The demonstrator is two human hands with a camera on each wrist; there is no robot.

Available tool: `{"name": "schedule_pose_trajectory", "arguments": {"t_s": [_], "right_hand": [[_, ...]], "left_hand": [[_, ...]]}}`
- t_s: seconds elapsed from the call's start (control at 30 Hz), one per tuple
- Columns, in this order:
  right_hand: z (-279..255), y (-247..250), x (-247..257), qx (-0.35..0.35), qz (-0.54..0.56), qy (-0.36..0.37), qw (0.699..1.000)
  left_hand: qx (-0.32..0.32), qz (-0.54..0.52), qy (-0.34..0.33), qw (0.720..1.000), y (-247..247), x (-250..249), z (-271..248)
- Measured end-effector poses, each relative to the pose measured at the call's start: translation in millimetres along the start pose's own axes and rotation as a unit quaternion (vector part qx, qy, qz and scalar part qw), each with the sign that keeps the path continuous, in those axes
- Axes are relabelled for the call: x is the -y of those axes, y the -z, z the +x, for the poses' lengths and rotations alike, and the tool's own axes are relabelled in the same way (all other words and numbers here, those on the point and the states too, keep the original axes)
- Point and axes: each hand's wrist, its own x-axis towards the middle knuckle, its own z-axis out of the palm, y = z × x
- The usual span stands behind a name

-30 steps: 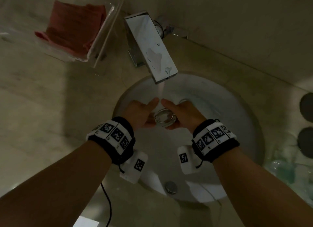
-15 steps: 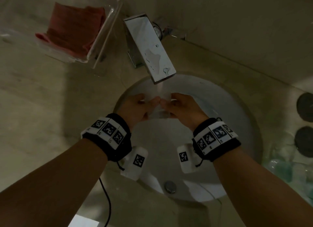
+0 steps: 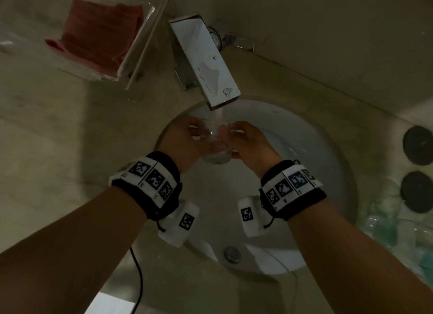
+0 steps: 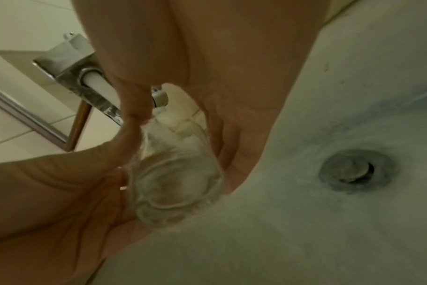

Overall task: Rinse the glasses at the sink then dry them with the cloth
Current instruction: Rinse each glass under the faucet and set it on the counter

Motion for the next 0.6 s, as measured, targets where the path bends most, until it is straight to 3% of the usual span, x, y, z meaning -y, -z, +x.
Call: {"name": "schedule_pose_trajectory", "arguments": {"t_s": [0.17,0.4,0.6], "right_hand": [[-3,6,1,0.022,0.087,0.020,0.996],[-6,18,-4,0.042,0.018,0.138,0.989],[-7,20,-8,0.026,0.018,0.174,0.984]], "left_hand": [[0.036,0.044,-0.038,0.998,4,-8,-2],[0.013,0.027,-0.089,0.996,0,-9,-5],[0.015,0.031,-0.106,0.994,-3,-7,-4]]}}
